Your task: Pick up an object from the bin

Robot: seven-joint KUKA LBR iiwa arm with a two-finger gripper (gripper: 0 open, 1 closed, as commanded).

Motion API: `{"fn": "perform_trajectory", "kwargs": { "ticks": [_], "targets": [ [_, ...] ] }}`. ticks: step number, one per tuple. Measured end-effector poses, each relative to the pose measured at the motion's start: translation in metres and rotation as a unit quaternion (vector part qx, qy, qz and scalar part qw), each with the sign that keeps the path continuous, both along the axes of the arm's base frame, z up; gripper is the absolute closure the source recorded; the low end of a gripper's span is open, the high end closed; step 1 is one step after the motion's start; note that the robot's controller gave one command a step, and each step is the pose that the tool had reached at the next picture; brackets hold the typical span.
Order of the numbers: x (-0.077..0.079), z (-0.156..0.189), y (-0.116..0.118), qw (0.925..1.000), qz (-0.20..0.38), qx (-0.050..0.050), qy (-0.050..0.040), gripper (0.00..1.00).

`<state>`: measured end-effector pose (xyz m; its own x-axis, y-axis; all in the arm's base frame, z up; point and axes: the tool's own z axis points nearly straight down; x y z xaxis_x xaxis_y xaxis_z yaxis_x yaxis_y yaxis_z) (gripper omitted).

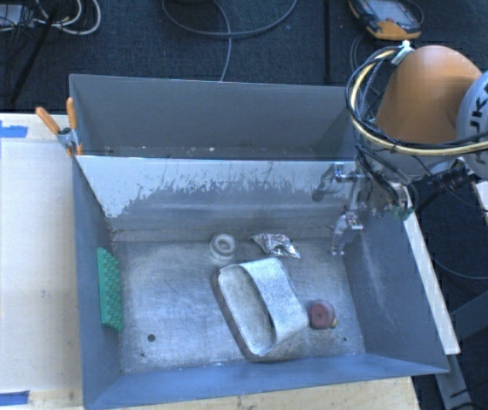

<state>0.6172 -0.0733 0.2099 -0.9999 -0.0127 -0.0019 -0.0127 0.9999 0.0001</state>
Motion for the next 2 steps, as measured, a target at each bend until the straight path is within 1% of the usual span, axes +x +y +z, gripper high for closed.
{"fn": "perform_trajectory", "kwargs": {
  "ticks": [1,2],
  "targets": [
    [-0.0067,-0.1065,0.0627,0.9940,0.109,-0.003,0.0016,0.00],
    [-0.0033,-0.1071,0.0597,0.9964,0.085,-0.002,-0.0008,0.00]
  ]
}}
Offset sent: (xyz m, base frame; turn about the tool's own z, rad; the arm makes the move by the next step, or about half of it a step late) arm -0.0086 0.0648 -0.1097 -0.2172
